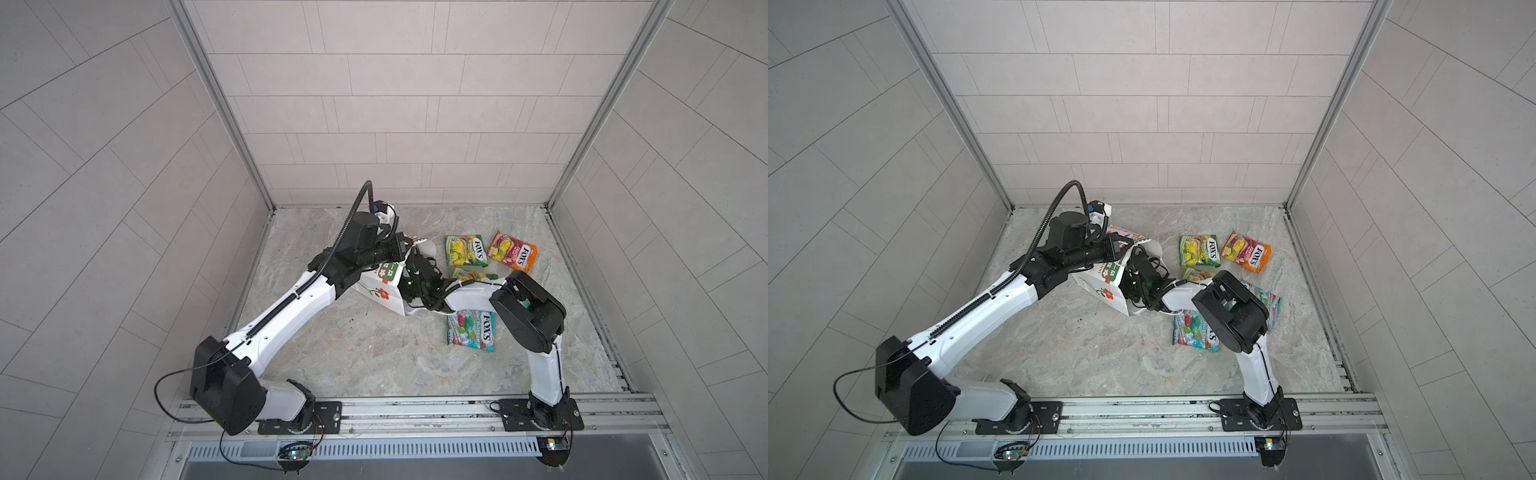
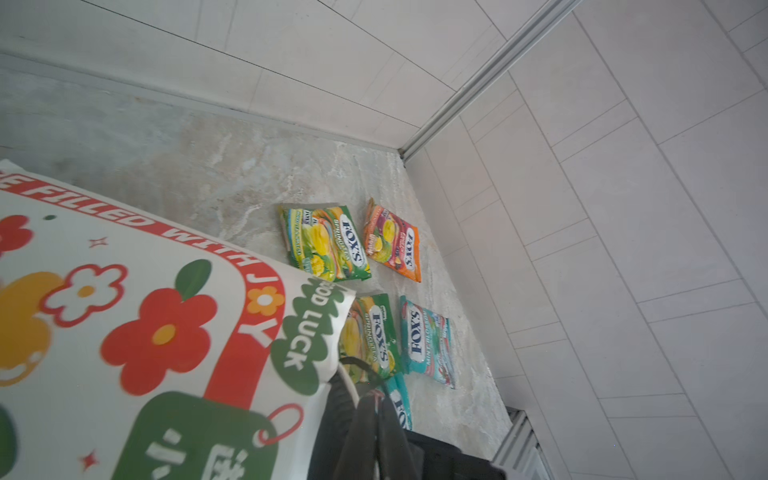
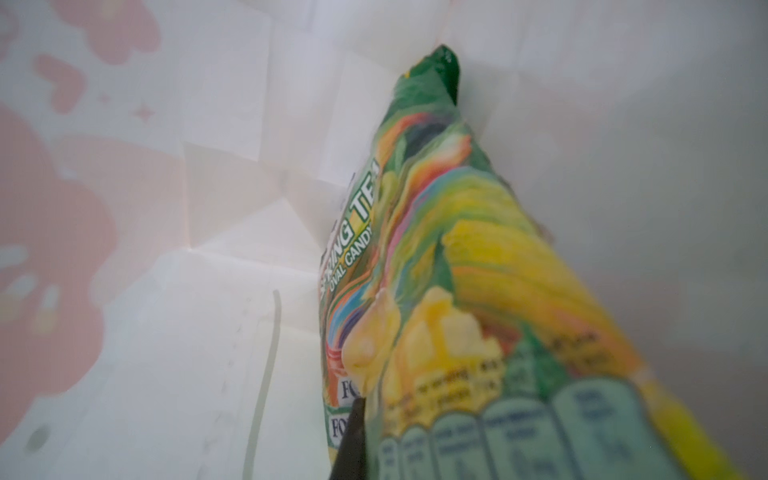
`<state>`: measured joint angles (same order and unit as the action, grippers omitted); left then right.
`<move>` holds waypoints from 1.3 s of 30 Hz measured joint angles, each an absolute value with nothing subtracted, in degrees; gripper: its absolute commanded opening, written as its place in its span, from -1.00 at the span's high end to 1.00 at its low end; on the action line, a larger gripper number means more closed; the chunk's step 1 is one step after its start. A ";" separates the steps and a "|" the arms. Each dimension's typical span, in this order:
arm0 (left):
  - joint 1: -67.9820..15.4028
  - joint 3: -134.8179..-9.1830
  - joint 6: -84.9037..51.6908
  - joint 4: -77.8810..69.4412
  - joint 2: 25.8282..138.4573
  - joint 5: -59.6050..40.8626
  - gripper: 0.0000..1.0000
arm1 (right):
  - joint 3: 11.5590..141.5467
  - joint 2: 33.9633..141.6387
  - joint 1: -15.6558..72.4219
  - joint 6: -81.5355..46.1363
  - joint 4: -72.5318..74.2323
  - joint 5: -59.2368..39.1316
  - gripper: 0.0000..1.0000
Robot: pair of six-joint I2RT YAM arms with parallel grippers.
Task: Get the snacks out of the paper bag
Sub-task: 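Pull the green bag out with the right gripper while the left lifts the paper bag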
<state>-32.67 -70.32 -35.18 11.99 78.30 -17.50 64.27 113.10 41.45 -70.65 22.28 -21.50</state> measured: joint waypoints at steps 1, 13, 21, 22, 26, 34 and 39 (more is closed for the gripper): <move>-32.64 -70.30 -34.70 12.91 77.95 -15.88 1.00 | 63.59 111.50 41.45 -69.67 21.21 -21.43 1.00; -32.67 -70.28 -31.75 18.15 75.94 -2.24 1.00 | 62.11 93.03 40.88 -57.54 7.73 -18.55 1.00; -32.64 -70.26 -31.99 20.12 75.53 2.24 1.00 | 62.13 87.11 40.05 -52.49 2.22 -19.59 1.00; -32.64 -70.26 -32.14 20.71 75.37 3.14 1.00 | 62.15 86.26 39.99 -51.79 1.39 -19.88 1.00; -32.64 -70.26 -32.49 22.22 74.02 7.03 1.00 | 62.15 81.47 39.70 -48.82 -1.10 -19.84 1.00; -32.64 -70.22 -30.72 25.36 69.28 14.79 1.00 | 62.17 70.96 35.75 -44.27 -4.32 -18.26 1.00; -32.64 -69.60 -29.50 27.22 66.63 18.13 1.00 | 61.63 69.36 30.83 -43.09 -7.16 -17.50 1.00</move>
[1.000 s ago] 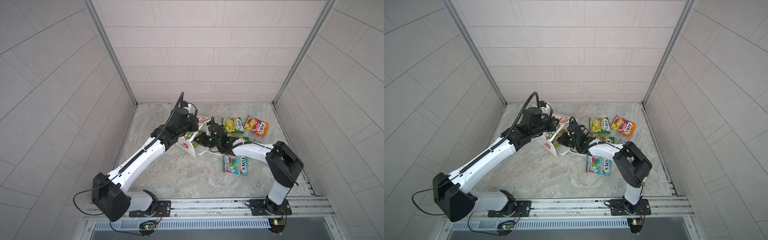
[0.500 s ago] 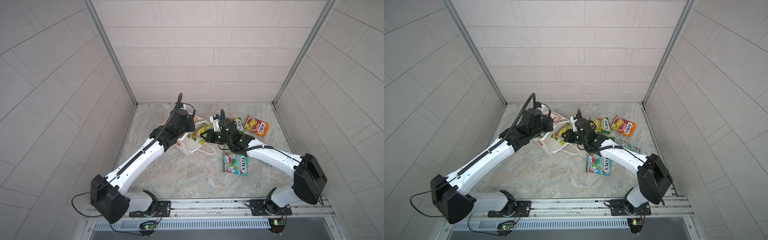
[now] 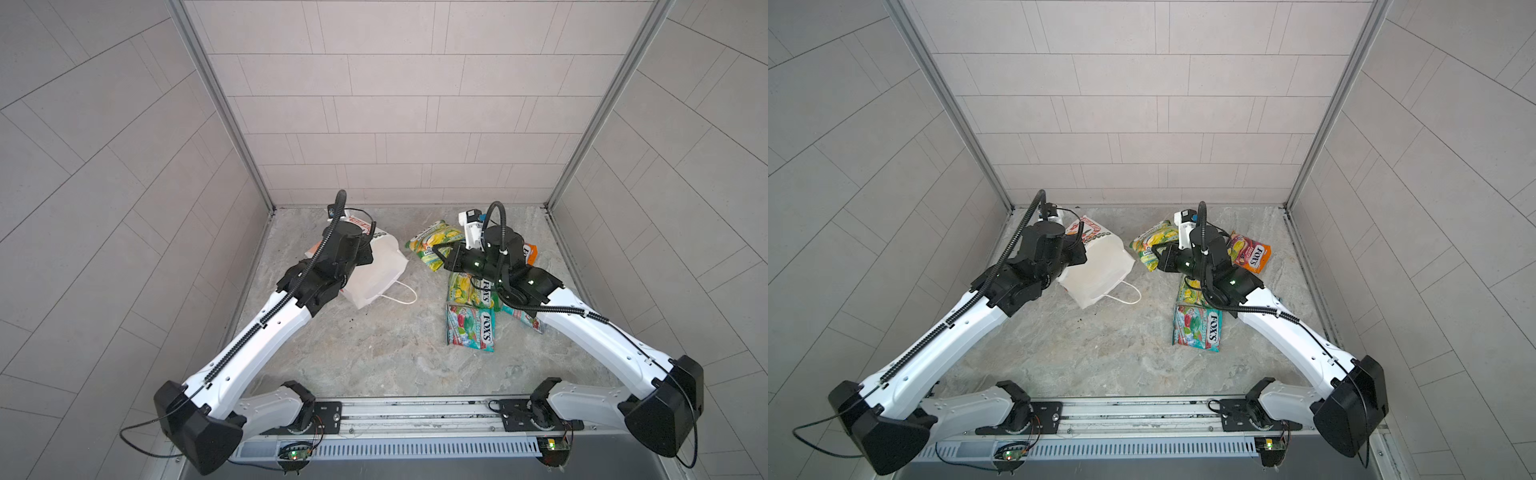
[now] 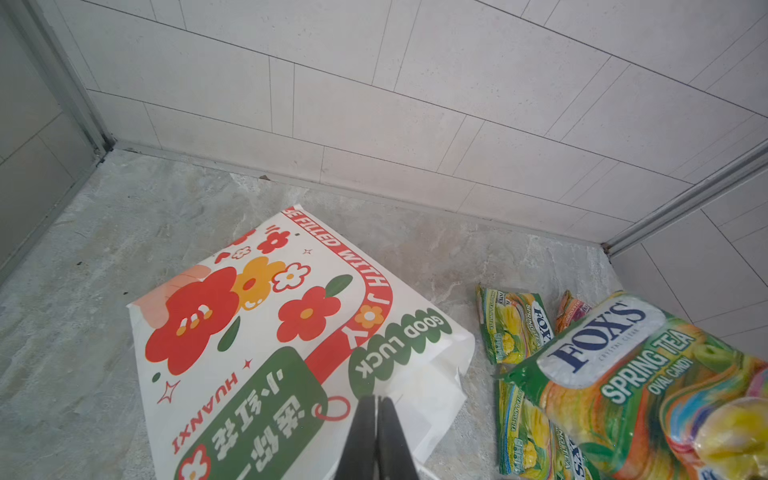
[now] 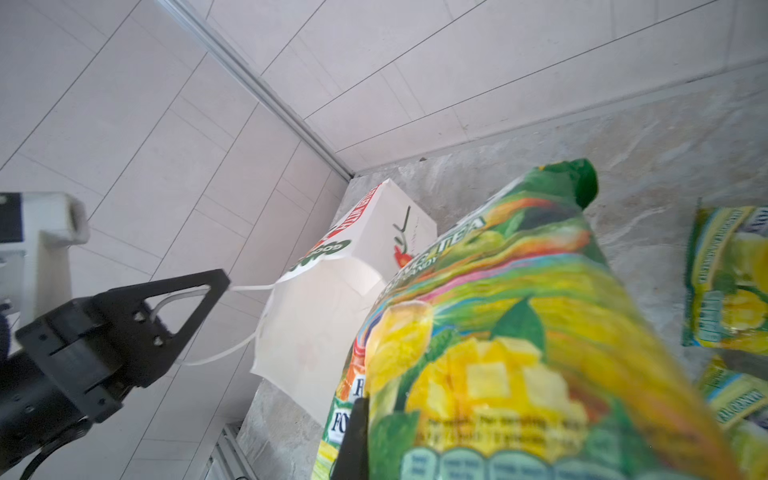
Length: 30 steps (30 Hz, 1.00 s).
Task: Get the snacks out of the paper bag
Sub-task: 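Pull the green bag out with the right gripper while the left lifts the paper bag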
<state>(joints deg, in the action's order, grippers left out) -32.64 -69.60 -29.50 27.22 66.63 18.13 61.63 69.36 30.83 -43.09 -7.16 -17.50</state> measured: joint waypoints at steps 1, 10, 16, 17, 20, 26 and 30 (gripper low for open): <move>-32.64 -69.47 -29.43 27.42 66.24 18.59 1.00 | 61.19 69.17 30.00 -42.98 -7.66 -17.52 1.00; -32.64 -69.06 -28.47 28.29 63.57 21.02 1.00 | 58.89 70.30 25.71 -39.44 -14.33 -21.87 1.00; -32.64 -69.06 -28.45 28.42 63.09 21.30 1.00 | 57.01 76.88 25.71 -37.21 -14.46 -28.60 1.00; -32.64 -69.06 -28.45 28.45 63.09 21.28 1.00 | 56.62 78.26 25.71 -37.01 -14.37 -29.36 1.00; -32.64 -69.06 -28.45 28.53 63.07 21.21 1.00 | 56.64 82.54 25.69 -36.34 -14.00 -30.48 1.00; -32.64 -69.06 -28.49 28.62 62.76 20.75 1.00 | 61.93 91.94 24.88 -33.91 -13.45 -31.73 1.00; -32.64 -68.97 -28.62 28.58 62.24 20.32 1.00 | 68.18 98.52 23.62 -32.64 -12.10 -33.76 1.00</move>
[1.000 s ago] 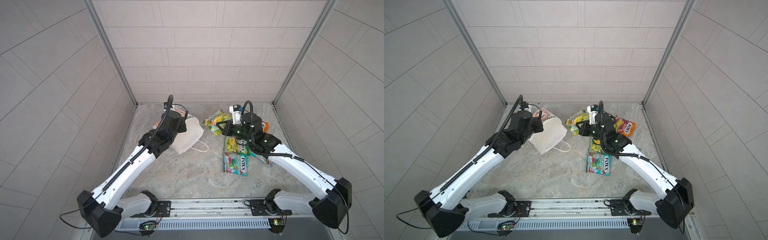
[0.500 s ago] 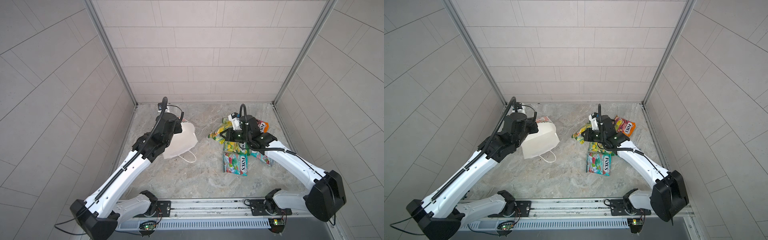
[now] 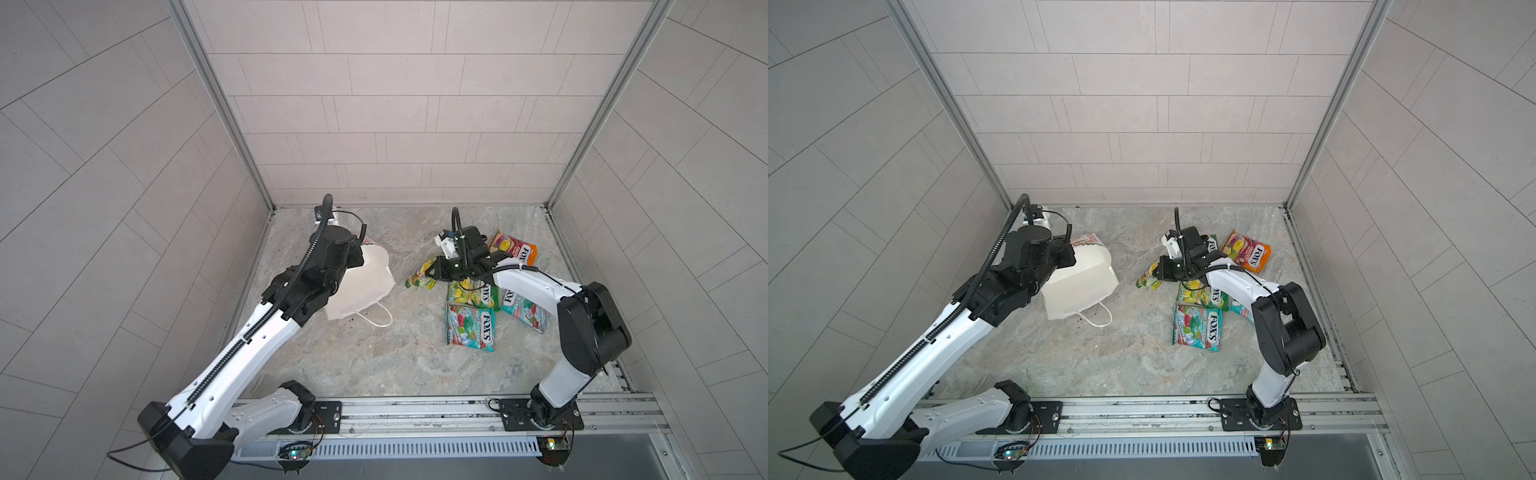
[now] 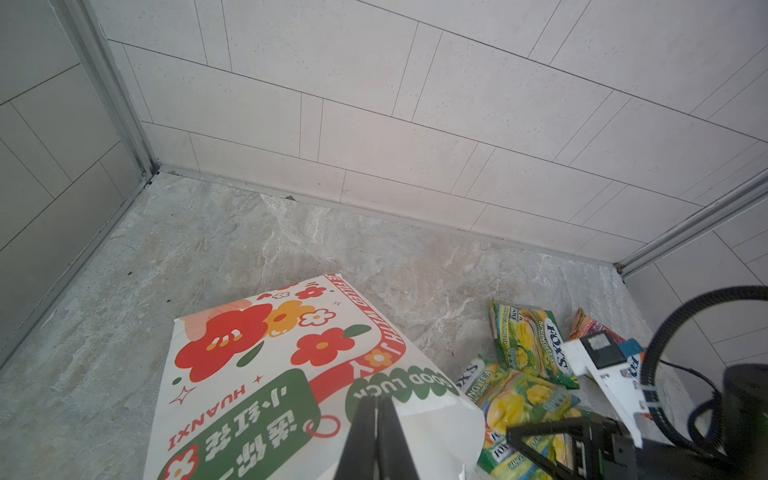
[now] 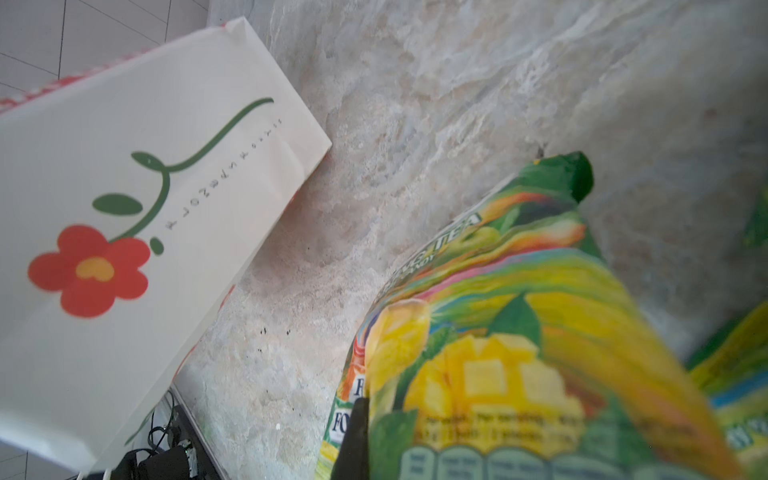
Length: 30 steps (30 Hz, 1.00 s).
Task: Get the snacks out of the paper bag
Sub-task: 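Pull the green bag out with the right gripper while the left lifts the paper bag, then lower the green bag beside the other candy bags and open the right gripper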
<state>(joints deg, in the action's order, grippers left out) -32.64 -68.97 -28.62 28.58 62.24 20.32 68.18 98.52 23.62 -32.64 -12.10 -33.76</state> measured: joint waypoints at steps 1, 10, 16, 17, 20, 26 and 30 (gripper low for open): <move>-32.64 -68.95 -28.64 28.60 62.17 20.12 1.00 | 69.65 100.07 23.31 -32.38 -11.64 -34.39 1.00; -32.64 -68.71 -29.06 28.58 62.17 17.98 1.00 | 82.72 114.19 19.49 -30.81 -11.38 -39.64 1.00; -32.64 -68.51 -29.08 28.47 62.15 16.16 1.00 | 87.53 118.83 16.75 -28.80 -15.64 -39.99 0.35; -32.64 -68.51 -29.08 28.42 62.15 15.66 1.00 | 88.09 119.17 16.36 -28.47 -16.80 -39.62 0.26; -32.64 -68.51 -29.08 28.34 62.15 14.00 1.00 | 89.10 119.22 15.64 -27.33 -19.53 -37.91 0.10; -32.64 -68.55 -29.06 28.21 62.28 10.98 1.00 | 89.45 118.06 15.42 -25.50 -24.03 -32.21 -0.22; -32.64 -69.12 -29.06 28.25 62.30 9.39 1.00 | 89.45 115.44 15.20 -24.53 -27.14 -28.36 -0.25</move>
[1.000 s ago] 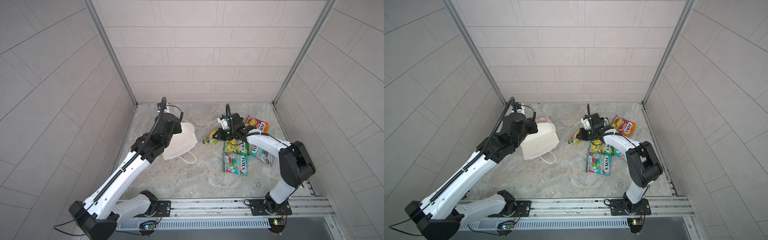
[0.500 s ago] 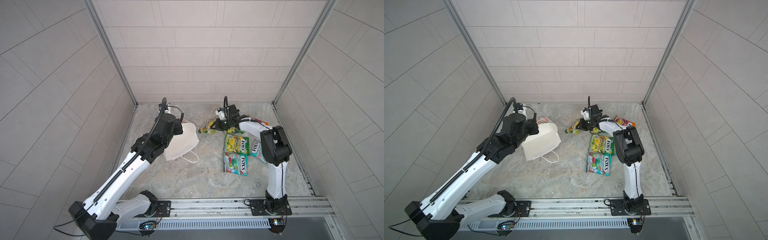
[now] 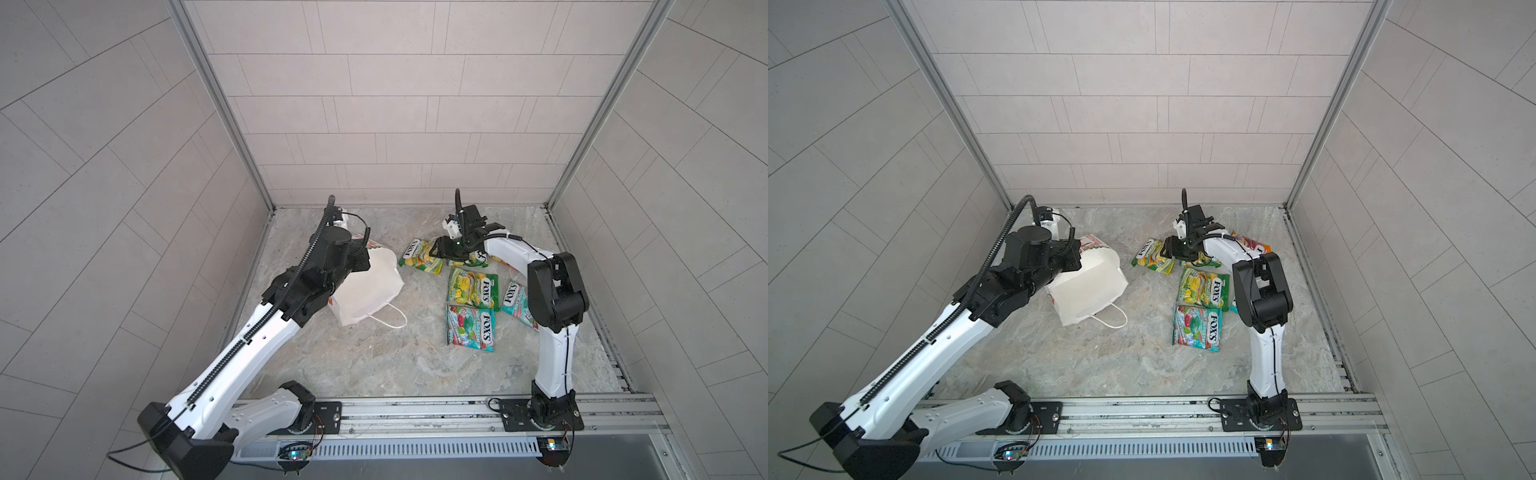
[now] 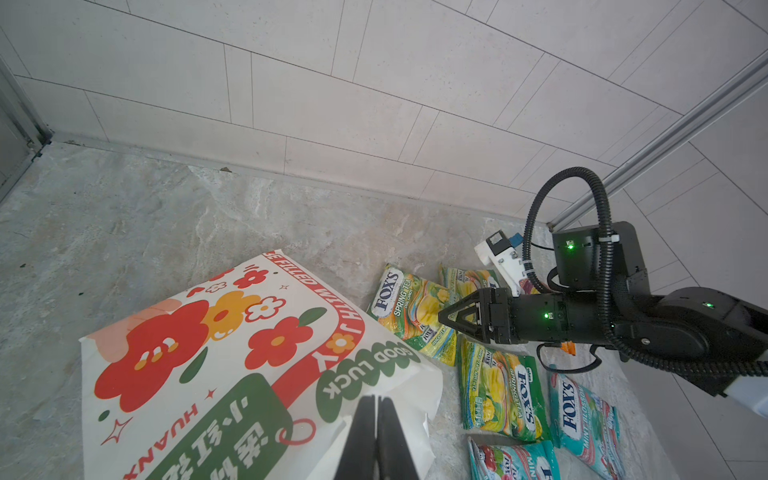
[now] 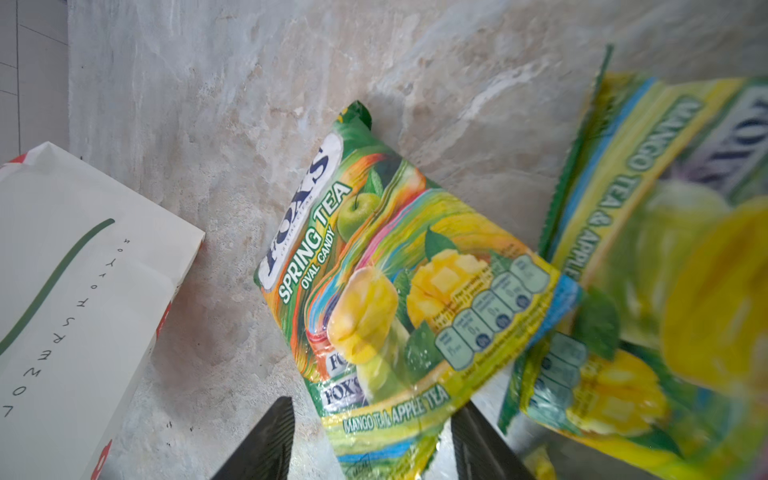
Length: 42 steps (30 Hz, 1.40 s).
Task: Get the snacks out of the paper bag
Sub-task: 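Lower the green bag beside the other candy bags and open the right gripper, then set the paper bag upright with the left gripper while the right withdraws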
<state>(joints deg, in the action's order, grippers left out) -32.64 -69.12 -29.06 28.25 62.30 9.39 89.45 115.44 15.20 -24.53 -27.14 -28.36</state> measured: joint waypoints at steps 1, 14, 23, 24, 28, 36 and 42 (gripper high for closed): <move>-32.64 -69.38 -29.06 28.25 62.30 8.91 1.00 | 89.45 114.43 14.96 -24.23 -27.94 -27.81 -0.25; -32.64 -75.07 -29.30 30.35 64.23 -2.39 1.00 | 81.71 98.35 9.72 -24.18 -30.61 -28.18 -0.25; -32.64 -79.13 -32.62 31.14 67.59 -12.97 1.00 | 75.55 91.15 4.82 -25.17 -31.24 -28.99 -0.25; -32.64 -79.70 -33.10 31.24 67.92 -14.06 1.00 | 75.42 90.74 4.43 -25.32 -31.35 -29.10 -0.25; -32.64 -81.56 -34.76 31.44 68.84 -17.34 1.00 | 75.07 89.43 3.40 -25.58 -31.31 -29.45 -0.25; -32.64 -82.04 -40.58 29.34 72.25 -26.39 1.00 | 74.63 88.53 2.52 -25.74 -31.33 -29.74 -0.25; -32.21 -81.91 -44.18 27.79 73.34 -31.27 1.00 | 74.54 88.40 1.80 -25.76 -31.35 -29.74 -0.25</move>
